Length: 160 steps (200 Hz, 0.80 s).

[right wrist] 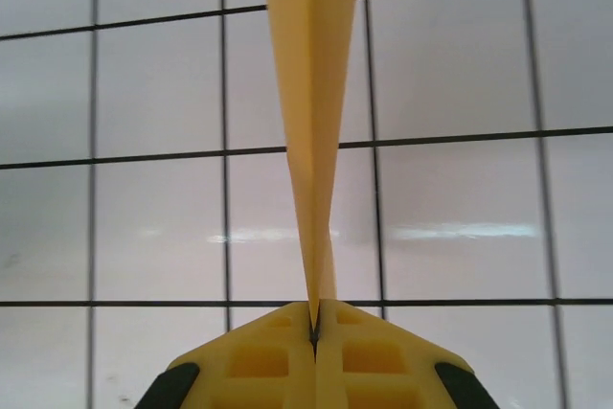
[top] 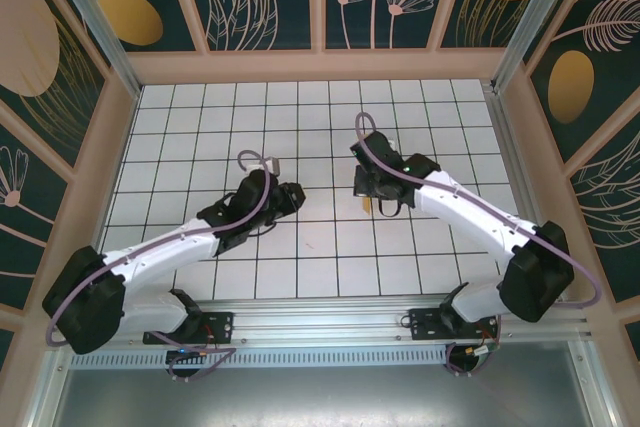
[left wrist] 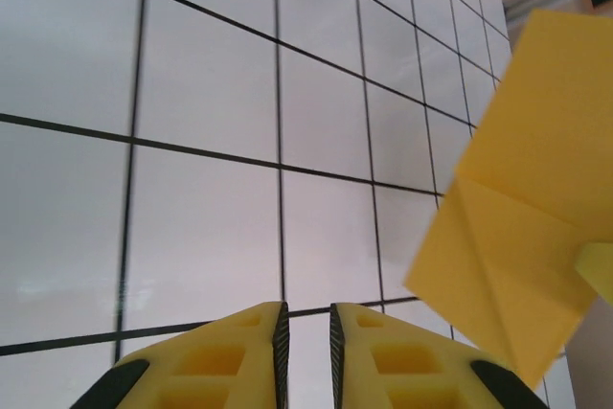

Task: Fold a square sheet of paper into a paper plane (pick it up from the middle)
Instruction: Turn over the paper at the center of the table.

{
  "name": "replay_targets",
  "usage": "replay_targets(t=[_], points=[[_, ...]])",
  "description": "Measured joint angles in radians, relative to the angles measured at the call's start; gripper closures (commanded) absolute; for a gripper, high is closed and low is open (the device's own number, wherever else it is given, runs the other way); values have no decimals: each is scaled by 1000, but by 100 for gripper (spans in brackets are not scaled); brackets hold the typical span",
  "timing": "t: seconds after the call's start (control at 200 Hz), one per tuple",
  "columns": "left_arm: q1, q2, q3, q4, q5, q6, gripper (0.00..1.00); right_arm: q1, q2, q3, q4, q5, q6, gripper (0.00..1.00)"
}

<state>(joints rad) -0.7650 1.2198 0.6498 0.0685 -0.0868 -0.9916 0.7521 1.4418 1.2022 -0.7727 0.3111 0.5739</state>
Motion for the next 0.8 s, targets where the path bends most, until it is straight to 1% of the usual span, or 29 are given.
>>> replay_targets(t=[0.09,0.165,0.335,0.425,0.515,0.59,0.625,0.655,0.686,0.701,0.756,0.801], points=[[0,-94,-66,-24,-88,-37,80,46,108,74,-128,114,4,98],[0,-179,-113,-54,-157,-70,81,82,221,104,-201,167,7,97],[0,-409,-193,-154,-313,-158,83,164,475,195,-263,185,11,94],[1,-538,-225,-219,-386,-194,83,205,585,275,-264,152,12,91],[1,-626,-233,-284,-440,-212,81,235,675,353,-241,100,12,88],[1,-660,-233,-317,-469,-218,79,250,716,381,-204,47,11,83],[1,-664,-233,-330,-475,-217,78,253,721,386,-201,41,11,82],[1,-663,-233,-338,-476,-215,74,252,720,386,-199,27,11,80],[1,-661,-233,-344,-476,-210,73,249,714,386,-189,6,10,80],[1,-660,-233,-346,-475,-213,71,247,711,386,-185,-3,10,79],[1,-652,-233,-349,-470,-201,68,239,692,377,-140,-48,11,66],[1,-643,-233,-347,-460,-192,64,236,660,350,-79,-84,6,60]])
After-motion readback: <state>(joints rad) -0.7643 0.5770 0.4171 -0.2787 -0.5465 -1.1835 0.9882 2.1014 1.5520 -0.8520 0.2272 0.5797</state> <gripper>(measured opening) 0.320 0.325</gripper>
